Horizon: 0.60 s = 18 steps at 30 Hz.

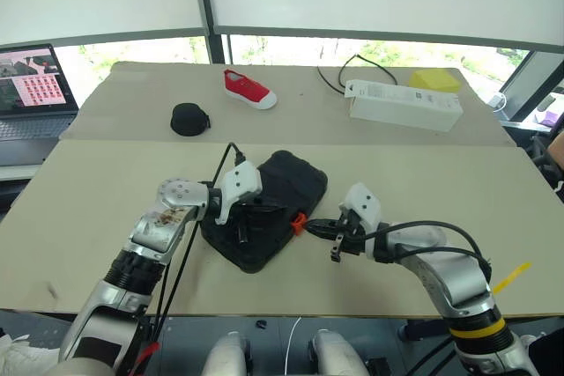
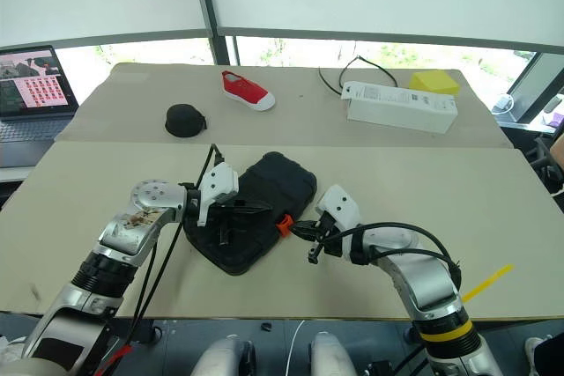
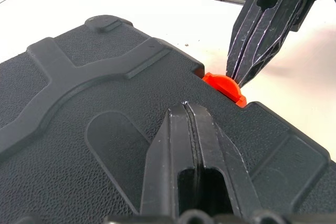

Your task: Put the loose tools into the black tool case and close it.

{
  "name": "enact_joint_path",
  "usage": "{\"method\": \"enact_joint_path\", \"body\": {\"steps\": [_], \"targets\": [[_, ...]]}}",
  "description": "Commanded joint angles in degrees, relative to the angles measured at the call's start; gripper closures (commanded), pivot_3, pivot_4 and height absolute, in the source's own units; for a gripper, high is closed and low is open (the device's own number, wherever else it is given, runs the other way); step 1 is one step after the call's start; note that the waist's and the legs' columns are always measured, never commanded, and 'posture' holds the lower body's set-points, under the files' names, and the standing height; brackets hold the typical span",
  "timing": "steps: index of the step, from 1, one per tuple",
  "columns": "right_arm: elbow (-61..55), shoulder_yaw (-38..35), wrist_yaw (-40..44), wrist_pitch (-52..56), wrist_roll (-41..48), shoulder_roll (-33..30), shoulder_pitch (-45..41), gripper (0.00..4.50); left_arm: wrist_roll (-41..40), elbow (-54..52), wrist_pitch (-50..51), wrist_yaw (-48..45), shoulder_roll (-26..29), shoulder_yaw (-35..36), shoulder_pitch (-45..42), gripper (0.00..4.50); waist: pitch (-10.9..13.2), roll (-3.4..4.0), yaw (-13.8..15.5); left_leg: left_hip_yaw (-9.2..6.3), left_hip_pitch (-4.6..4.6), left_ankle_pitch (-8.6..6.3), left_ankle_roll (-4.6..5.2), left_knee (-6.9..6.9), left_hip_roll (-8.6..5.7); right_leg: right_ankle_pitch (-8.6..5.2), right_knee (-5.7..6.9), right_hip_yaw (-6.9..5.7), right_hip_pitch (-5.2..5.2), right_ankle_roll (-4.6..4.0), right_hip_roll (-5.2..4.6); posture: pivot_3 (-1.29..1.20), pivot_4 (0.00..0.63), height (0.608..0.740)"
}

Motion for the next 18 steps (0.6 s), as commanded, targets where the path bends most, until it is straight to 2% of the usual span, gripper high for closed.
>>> {"method": "enact_joint_path", "body": {"steps": [1, 18], "targets": [[-2.0, 0.9, -0.4, 0.5, 1.2, 0.7, -1.4, 4.49, 3.9, 5.0, 4.3, -0.9, 0.5, -6.4, 5.4, 4.5, 0.0, 0.0, 0.0, 0.0, 0.0, 0.0, 0.0, 0.0, 0.0, 0.0, 0.0, 0.0, 0.0, 0.0, 0.0, 0.0, 0.15, 0.74], [3.4, 2.9, -2.4, 0.7, -0.5, 3.2, -5.5, 4.49, 4.0, 5.4, 4.5, -0.7, 0.4, -6.5, 5.1, 4.5, -0.2, -0.12, -0.3, 0.0, 0.33, 0.0, 0.0, -0.1, 0.07, 0.0, 0.0, 0.05, 0.11, -0.04, 0.05, 0.0, 0.15, 0.74]]}}
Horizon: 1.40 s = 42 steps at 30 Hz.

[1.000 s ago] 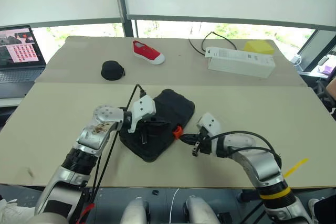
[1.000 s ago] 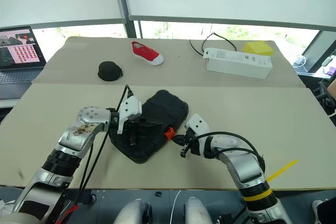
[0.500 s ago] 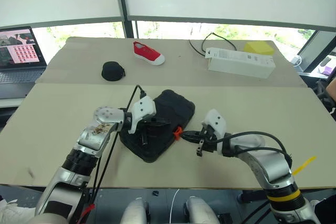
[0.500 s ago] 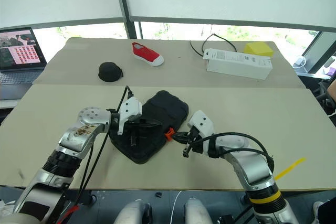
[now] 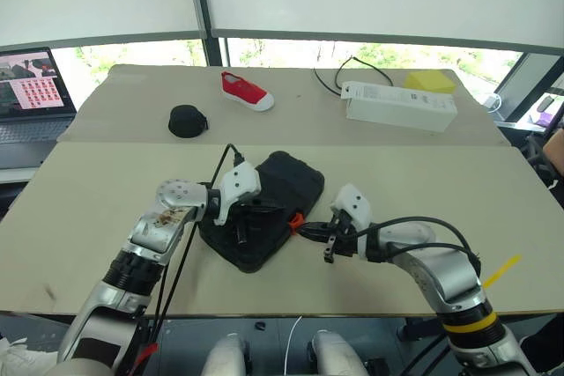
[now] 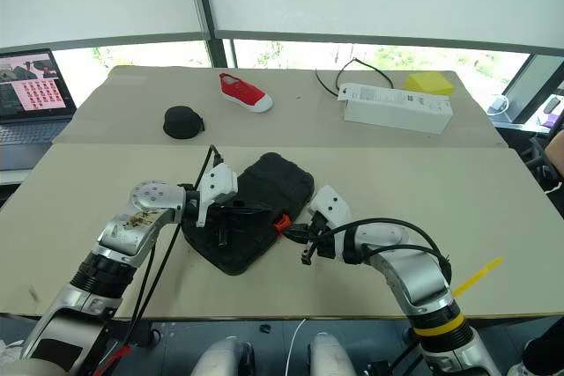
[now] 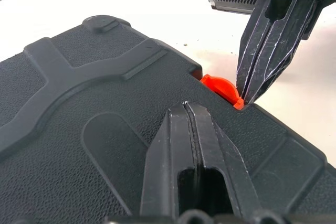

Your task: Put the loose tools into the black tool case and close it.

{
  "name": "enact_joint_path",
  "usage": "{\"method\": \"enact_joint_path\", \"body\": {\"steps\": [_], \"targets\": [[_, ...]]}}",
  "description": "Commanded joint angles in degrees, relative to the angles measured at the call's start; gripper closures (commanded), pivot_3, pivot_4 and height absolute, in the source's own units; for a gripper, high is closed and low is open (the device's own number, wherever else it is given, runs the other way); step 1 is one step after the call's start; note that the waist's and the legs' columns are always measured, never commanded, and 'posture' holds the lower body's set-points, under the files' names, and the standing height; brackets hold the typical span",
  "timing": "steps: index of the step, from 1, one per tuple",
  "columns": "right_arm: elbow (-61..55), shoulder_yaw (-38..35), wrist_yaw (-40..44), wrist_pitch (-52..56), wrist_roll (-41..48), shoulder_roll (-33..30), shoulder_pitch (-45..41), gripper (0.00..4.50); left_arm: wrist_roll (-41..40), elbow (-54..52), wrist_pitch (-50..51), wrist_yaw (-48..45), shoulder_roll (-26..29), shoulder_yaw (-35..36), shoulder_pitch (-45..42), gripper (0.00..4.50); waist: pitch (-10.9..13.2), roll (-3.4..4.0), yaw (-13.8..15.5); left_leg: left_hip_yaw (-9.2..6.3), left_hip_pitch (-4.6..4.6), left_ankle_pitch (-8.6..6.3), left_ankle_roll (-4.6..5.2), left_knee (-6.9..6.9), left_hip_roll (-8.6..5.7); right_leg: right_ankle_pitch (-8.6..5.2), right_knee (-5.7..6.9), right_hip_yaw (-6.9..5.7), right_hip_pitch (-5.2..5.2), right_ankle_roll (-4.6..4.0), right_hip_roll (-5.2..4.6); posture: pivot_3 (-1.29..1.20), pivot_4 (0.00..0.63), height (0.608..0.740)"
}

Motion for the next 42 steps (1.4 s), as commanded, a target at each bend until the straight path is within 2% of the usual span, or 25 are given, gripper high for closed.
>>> {"method": "enact_joint_path", "body": {"steps": [1, 10, 16, 28, 32, 34, 35, 38, 42], "targets": [[1.1, 0.3, -2.2, -1.0, -0.8, 1.9, -3.0, 4.49, 4.0, 5.2, 4.1, -0.8, 0.1, -6.5, 4.8, 4.5, 0.0, -0.01, -0.1, 0.0, 0.05, 0.0, 0.0, -0.02, 0.0, 0.01, 0.0, 0.01, 0.02, -0.01, 0.01, 0.0, 0.15, 0.74], [4.5, 2.2, -1.9, 0.2, -2.3, 2.4, -5.1, 4.49, 4.1, 5.7, 3.9, -0.6, -0.1, -6.4, 4.5, 4.5, -0.2, -0.27, -0.1, -0.13, 0.49, 0.0, 0.0, -0.58, 0.01, 0.07, 0.0, 0.41, 0.02, -0.11, 0.35, 0.0, 0.15, 0.74], [5.6, 1.8, -2.2, -0.8, -2.1, 4.5, -6.6, 4.49, 4.2, 5.7, 3.9, -0.7, -0.1, -6.4, 4.5, 4.5, -0.2, -0.27, 0.0, -0.16, 0.46, 0.01, 0.0, -0.68, -0.02, 0.08, 0.0, 0.52, -0.07, -0.18, 0.4, 0.0, 0.15, 0.74], [3.3, -2.0, -2.5, -0.1, 1.5, 8.6, -7.4, 4.49, 4.2, 6.1, 3.8, -0.2, -0.2, -5.9, 5.2, 4.5, -0.1, -0.31, -0.1, -0.12, 0.41, 0.01, 0.0, -0.7, -0.03, 0.08, -0.02, 0.76, -0.16, -0.17, 0.43, 0.0, 0.15, 0.74], [1.4, -2.2, 0.1, -0.9, 1.1, 5.0, -4.4, 4.49, 0.9, 4.0, -0.1, 0.7, -0.5, -0.9, 7.9, 4.5, -0.1, -0.27, -0.3, -0.12, 0.42, 0.01, 0.0, -0.75, -0.01, 0.08, -0.02, 0.83, -0.21, -0.17, 0.44, 0.0, 0.15, 0.74], [0.3, -3.8, 1.7, -4.6, 0.5, 1.8, -1.3, 4.5, -2.3, 1.3, -2.9, 0.9, -0.3, 4.0, 10.0, 3.97, -0.1, -0.19, -0.3, -0.12, 0.41, 0.01, 0.0, -0.8, -0.01, 0.08, -0.03, 0.9, -0.24, -0.19, 0.44, 0.0, 0.15, 0.74], [-1.3, -5.6, 3.8, -6.3, 1.4, -0.4, 1.2, 4.21, -4.4, -0.3, -5.4, 0.1, 0.6, 7.4, 11.8, 3.76, 0.0, -0.15, -0.4, -0.11, 0.41, 0.01, 0.0, -0.82, -0.01, 0.05, -0.03, 0.93, -0.25, -0.22, 0.46, 0.0, 0.15, 0.74], [-4.1, -9.6, 7.5, -9.7, 3.4, -4.8, 6.5, 3.35, -8.4, -3.7, -8.8, -0.8, 2.5, 13.9, 15.4, 2.65, 0.0, -0.2, -0.5, -0.11, 0.28, -0.03, -0.04, -1.05, -0.01, -0.12, -0.14, 0.99, -0.37, -0.2, 0.44, 0.0, 0.15, 0.74], [-2.8, -15.2, 13.3, -23.8, 1.9, -10.5, 13.0, 1.99, -13.9, -9.8, -11.3, -1.7, 7.0, 23.6, 21.5, 1.18, 0.3, -0.26, -0.5, -0.09, 0.02, -0.14, -0.21, -1.33, -0.06, 0.04, -0.34, 1.01, -0.66, -0.51, 0.39, 0.0, 0.15, 0.74]]}}
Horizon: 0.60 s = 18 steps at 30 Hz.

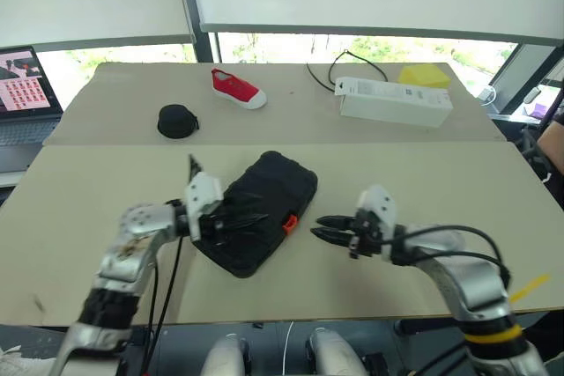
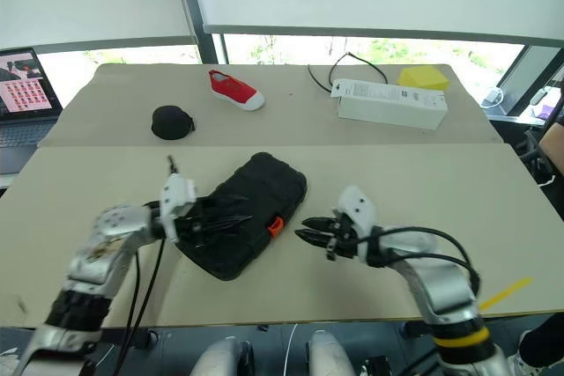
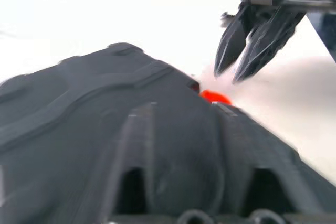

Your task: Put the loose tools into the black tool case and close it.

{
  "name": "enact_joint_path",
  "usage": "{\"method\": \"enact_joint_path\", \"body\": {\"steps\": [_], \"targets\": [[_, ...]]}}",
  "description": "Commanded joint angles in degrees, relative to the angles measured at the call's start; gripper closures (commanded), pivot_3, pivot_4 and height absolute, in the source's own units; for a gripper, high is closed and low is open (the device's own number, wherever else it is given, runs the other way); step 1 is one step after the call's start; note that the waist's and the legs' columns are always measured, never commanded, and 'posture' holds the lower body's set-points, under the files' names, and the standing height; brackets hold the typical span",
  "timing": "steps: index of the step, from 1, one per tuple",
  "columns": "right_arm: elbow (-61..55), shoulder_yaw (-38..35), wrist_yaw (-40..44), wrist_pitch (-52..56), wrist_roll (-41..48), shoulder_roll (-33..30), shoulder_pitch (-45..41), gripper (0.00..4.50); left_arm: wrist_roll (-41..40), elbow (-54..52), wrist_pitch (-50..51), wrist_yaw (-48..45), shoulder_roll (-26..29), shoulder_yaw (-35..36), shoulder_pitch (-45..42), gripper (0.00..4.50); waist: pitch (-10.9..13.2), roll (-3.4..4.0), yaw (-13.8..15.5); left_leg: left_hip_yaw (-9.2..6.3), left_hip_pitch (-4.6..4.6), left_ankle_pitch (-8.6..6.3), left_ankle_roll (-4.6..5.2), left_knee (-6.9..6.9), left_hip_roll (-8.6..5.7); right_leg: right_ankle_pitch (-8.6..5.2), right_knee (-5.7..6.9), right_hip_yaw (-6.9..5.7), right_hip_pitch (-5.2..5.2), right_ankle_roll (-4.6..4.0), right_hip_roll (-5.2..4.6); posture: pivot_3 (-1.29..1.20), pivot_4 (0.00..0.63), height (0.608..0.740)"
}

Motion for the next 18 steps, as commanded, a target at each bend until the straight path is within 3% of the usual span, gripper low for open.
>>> {"method": "enact_joint_path", "body": {"steps": [1, 3, 6, 10, 18], "targets": [[0.9, -5.8, 6.3, -16.0, -0.3, -3.0, 2.9, 1.72, -2.5, -2.9, -1.3, -0.1, 4.0, 7.8, 6.1, 0.95, 0.2, 0.03, 0.0, 0.03, -0.09, -0.03, -0.03, 0.0, -0.02, 0.0, 0.0, 0.02, -0.11, 0.01, -0.02, 0.0, 0.15, 0.74], [4.1, -8.1, 10.1, -23.8, 0.6, -3.7, 4.3, 0.95, -2.7, -3.4, -1.8, 0.3, 6.0, 11.2, 10.1, 0.08, 0.5, -0.12, 0.1, 0.08, -0.52, -0.04, -0.02, 0.03, -0.04, 0.0, 0.0, 0.09, -0.55, 0.02, -0.02, 0.0, 0.15, 0.74], [9.2, -10.2, 14.6, -31.0, 1.3, -5.2, 5.3, 0.06, -0.7, -3.3, -3.6, 2.3, 7.7, 15.2, 16.1, 0.0, 0.7, -0.36, 0.6, 0.07, -0.59, -0.07, -0.02, 0.06, -0.03, 0.01, -0.1, 0.0, -0.54, 0.02, -0.04, 0.0, 0.15, 0.74], [17.2, -12.4, 17.1, -36.4, 1.1, -7.1, 4.0, 0.06, 3.6, -0.2, -8.7, 4.7, 9.2, 19.6, 23.4, 0.0, 1.0, -0.39, 0.8, 0.12, -0.54, -0.09, -0.01, 0.08, -0.06, 0.01, -0.13, 0.0, -0.5, 0.03, -0.17, 0.0, 0.15, 0.74], [25.2, -12.3, 16.5, -43.2, -1.0, -7.2, 1.5, 0.06, 3.2, -1.2, -9.3, 8.5, 7.7, 20.4, 26.5, 0.0, 1.2, -0.59, 1.6, 0.1, -0.6, -0.09, -0.02, 0.2, -0.02, 0.04, -0.05, -0.14, -0.51, -0.02, -0.17, 0.0, 0.15, 0.74]]}}
